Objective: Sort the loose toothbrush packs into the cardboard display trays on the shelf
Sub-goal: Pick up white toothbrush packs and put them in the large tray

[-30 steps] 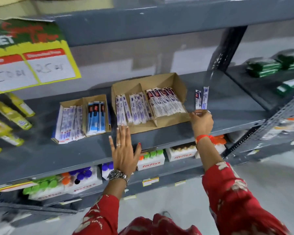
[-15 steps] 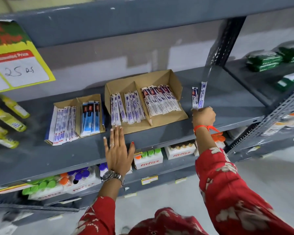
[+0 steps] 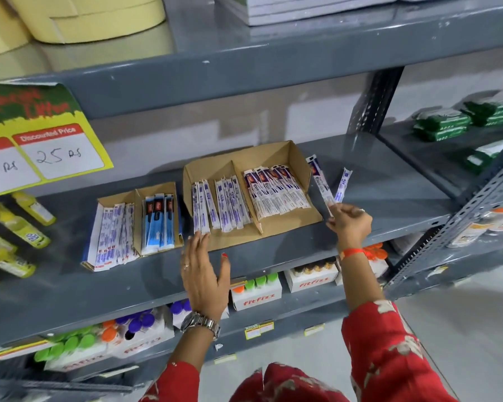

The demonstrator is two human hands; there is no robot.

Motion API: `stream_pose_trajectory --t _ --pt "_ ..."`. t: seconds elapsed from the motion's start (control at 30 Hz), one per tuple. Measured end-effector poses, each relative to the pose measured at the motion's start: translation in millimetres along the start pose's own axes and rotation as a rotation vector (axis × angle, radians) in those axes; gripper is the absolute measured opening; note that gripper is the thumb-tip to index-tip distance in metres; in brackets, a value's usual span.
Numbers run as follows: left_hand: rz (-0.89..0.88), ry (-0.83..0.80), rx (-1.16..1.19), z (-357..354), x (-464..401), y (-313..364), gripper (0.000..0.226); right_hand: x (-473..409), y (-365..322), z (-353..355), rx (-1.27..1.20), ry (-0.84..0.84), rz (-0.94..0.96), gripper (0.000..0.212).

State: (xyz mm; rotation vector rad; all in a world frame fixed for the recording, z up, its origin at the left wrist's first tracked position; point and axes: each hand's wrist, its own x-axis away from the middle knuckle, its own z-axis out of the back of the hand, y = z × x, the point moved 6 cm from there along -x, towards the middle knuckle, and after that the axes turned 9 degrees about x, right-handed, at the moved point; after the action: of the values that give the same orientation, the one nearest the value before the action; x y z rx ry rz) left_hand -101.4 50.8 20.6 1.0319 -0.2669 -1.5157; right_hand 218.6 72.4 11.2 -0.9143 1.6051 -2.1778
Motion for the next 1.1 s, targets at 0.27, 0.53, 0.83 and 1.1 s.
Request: stream_pose_trajectory --t 0.27,0.53,0.83,1.1 --pt "0.022 0.007 0.654 5.2 -38.2 55.2 0.042 45.9 3.7 -9.7 -0.288 -0.162 -0.03 0.013" --pt "0.459 -0.224 1.147 -15.1 -56.7 59.2 0.034 94.1 -11.1 -36.7 -0.271 -0.437 0.148 0.014" --pt "0.632 -0.368 1.741 13.4 -79.9 68.2 0.05 137.1 -29.4 -71.7 -0.124 -0.797 0.259 0.013" --pt "0.465 -0.52 1.829 43.6 -84.9 82.9 0.062 148.0 -31.4 -76.8 -0.151 -0.847 0.296 0.013"
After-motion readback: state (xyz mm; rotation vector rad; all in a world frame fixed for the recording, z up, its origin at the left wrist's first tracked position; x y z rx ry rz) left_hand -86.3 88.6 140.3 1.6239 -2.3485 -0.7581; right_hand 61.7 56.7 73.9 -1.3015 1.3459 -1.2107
